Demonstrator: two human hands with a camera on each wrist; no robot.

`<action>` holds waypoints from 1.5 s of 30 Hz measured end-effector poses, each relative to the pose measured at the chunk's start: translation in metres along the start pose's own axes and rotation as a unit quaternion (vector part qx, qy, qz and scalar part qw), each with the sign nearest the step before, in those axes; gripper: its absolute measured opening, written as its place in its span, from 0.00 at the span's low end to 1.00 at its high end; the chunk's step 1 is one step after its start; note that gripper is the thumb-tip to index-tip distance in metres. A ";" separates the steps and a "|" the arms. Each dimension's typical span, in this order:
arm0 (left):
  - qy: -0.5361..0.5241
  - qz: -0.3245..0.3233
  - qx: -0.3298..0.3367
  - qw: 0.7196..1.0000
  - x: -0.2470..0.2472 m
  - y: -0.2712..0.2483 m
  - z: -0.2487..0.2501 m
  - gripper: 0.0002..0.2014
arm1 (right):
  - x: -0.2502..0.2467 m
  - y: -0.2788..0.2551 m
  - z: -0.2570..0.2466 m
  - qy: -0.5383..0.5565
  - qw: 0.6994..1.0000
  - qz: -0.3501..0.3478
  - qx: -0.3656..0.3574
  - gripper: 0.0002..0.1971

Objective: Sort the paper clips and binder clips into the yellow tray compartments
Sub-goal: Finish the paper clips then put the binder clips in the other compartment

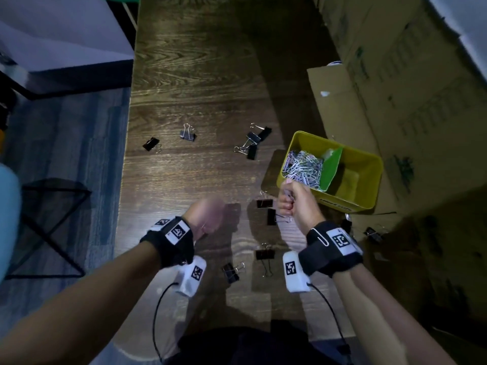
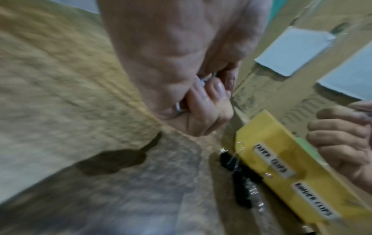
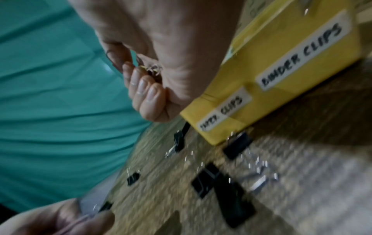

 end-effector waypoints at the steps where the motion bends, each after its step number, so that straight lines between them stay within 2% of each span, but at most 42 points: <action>1: -0.025 -0.029 0.014 0.999 0.013 0.002 0.014 0.09 | -0.012 -0.003 -0.010 -0.020 1.000 0.017 -0.015 0.16; 4: -0.067 -0.089 0.052 0.992 0.057 0.005 0.058 0.10 | -0.042 -0.002 -0.038 -0.070 0.995 0.062 -0.044 0.14; 7: -0.062 -0.108 0.082 0.989 0.103 0.011 0.102 0.10 | -0.063 0.009 -0.062 -0.092 0.991 0.079 -0.050 0.13; 10: -0.048 -0.091 0.095 0.990 0.142 0.025 0.134 0.11 | -0.074 0.023 -0.081 -0.177 0.978 0.096 -0.058 0.13; 12: -0.030 -0.056 0.099 0.993 0.159 0.034 0.147 0.12 | -0.079 0.036 -0.087 -0.238 0.962 0.120 -0.055 0.12; 15: 0.018 0.029 0.131 0.991 0.169 0.045 0.162 0.10 | -0.083 0.052 -0.084 -0.269 0.955 0.127 -0.016 0.13; 17: 0.079 0.058 0.135 0.986 0.167 0.054 0.165 0.09 | -0.086 0.057 -0.083 -0.313 0.940 0.136 -0.006 0.12; 19: 0.132 0.051 0.137 0.980 0.164 0.063 0.166 0.07 | -0.089 0.057 -0.088 -0.398 0.904 0.154 -0.018 0.12; 20: 0.150 0.049 0.144 0.977 0.161 0.066 0.166 0.09 | -0.088 0.055 -0.090 -0.424 0.891 0.159 -0.024 0.14; 24: 0.232 0.046 0.223 0.946 0.156 0.062 0.166 0.14 | -0.074 0.044 -0.083 -0.437 0.887 0.148 -0.034 0.21; 29: 0.296 0.110 0.366 0.875 0.142 0.028 0.150 0.12 | -0.045 0.009 -0.067 -0.440 0.870 0.180 -0.128 0.27; 31: 0.304 0.119 0.433 0.840 0.134 0.002 0.135 0.13 | -0.044 -0.016 -0.062 -0.411 0.871 0.194 -0.186 0.26; 33: 0.361 0.099 0.494 0.785 0.129 -0.021 0.109 0.12 | -0.054 -0.047 -0.061 -0.373 0.865 0.216 -0.258 0.19; 36: 0.492 0.015 0.524 0.695 0.126 -0.040 0.046 0.14 | -0.095 -0.087 -0.059 -0.339 0.835 0.287 -0.324 0.17; 37: 0.539 -0.018 0.525 0.659 0.125 -0.042 0.022 0.16 | -0.117 -0.094 -0.055 -0.333 0.830 0.320 -0.311 0.17; 39: 0.636 -0.074 0.512 0.572 0.125 -0.043 -0.029 0.22 | -0.170 -0.100 -0.036 -0.301 0.835 0.398 -0.233 0.19; 41: 0.727 -0.106 0.475 0.484 0.127 -0.038 -0.072 0.30 | -0.216 -0.098 -0.012 -0.306 0.815 0.460 -0.176 0.20; 42: 0.763 -0.110 0.449 0.453 0.126 -0.034 -0.088 0.33 | -0.231 -0.092 0.001 -0.323 0.810 0.469 -0.140 0.21; 43: 0.783 -0.104 0.430 0.437 0.125 -0.030 -0.096 0.35 | -0.241 -0.084 0.017 -0.332 0.816 0.464 -0.095 0.22; 44: 0.789 -0.089 0.424 0.437 0.123 -0.025 -0.099 0.34 | -0.244 -0.075 0.032 -0.343 0.827 0.443 -0.050 0.23; 45: 0.784 -0.073 0.425 0.447 0.121 -0.021 -0.097 0.30 | -0.242 -0.065 0.047 -0.366 0.832 0.417 -0.015 0.24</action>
Point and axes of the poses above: each hand's wrist, its own y-axis towards the middle knuckle, its own x-axis out of the palm, z = x × y, the point moved 8 cm from there along y, towards the middle knuckle, and after that the axes turned 1 degree about x, right-handed, at the moved point
